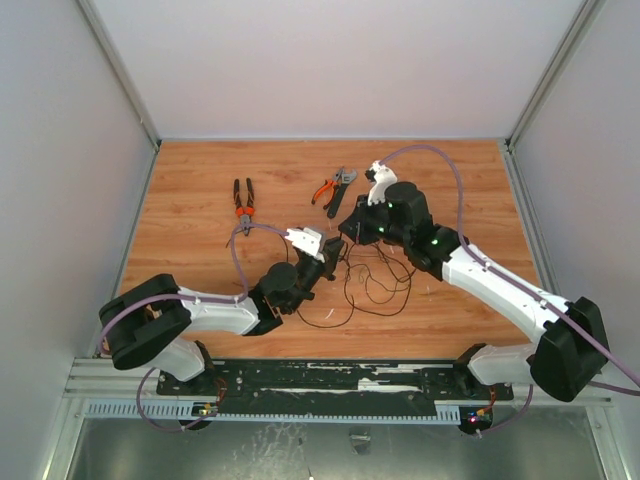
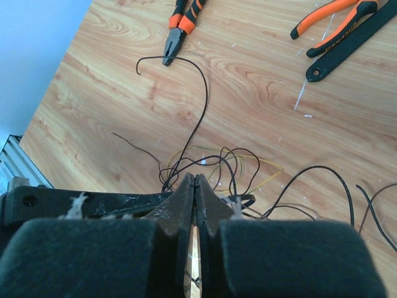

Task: Zip-tie the wires
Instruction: Tie the cable at the center of the board.

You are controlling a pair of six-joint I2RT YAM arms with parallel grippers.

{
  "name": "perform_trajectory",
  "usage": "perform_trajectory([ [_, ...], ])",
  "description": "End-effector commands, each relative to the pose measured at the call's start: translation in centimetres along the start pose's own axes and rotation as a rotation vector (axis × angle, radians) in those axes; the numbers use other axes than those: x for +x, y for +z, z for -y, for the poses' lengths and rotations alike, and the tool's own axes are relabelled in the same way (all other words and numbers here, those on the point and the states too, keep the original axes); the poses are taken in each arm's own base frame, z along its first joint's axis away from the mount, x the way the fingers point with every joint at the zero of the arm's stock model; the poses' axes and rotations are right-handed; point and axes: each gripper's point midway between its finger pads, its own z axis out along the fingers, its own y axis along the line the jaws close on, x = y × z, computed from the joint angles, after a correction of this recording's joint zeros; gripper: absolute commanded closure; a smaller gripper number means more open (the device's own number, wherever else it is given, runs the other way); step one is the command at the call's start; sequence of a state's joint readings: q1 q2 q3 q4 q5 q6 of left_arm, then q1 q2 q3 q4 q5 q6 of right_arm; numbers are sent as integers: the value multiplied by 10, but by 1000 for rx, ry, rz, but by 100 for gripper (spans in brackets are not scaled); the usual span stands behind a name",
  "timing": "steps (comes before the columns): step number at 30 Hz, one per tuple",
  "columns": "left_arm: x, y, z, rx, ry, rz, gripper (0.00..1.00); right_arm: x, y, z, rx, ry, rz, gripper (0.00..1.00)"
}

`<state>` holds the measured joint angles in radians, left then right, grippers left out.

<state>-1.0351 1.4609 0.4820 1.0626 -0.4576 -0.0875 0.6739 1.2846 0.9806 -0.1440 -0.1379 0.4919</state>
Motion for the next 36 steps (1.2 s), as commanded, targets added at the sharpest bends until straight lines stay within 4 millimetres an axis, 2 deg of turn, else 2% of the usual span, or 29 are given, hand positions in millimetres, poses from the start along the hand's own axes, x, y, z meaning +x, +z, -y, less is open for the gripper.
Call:
perform_trajectory([
  [1,37,-10,-3,4,36,-103,100,-73,-10,-23,-35,-46,213,100],
  [24,80,-21,-12,-23,59,-192,100,-137,-36,-36,-32,-105,339,100],
  [36,81,-19,-11,-23,70,-192,100,-157,-51,-35,-22,-119,392,100],
])
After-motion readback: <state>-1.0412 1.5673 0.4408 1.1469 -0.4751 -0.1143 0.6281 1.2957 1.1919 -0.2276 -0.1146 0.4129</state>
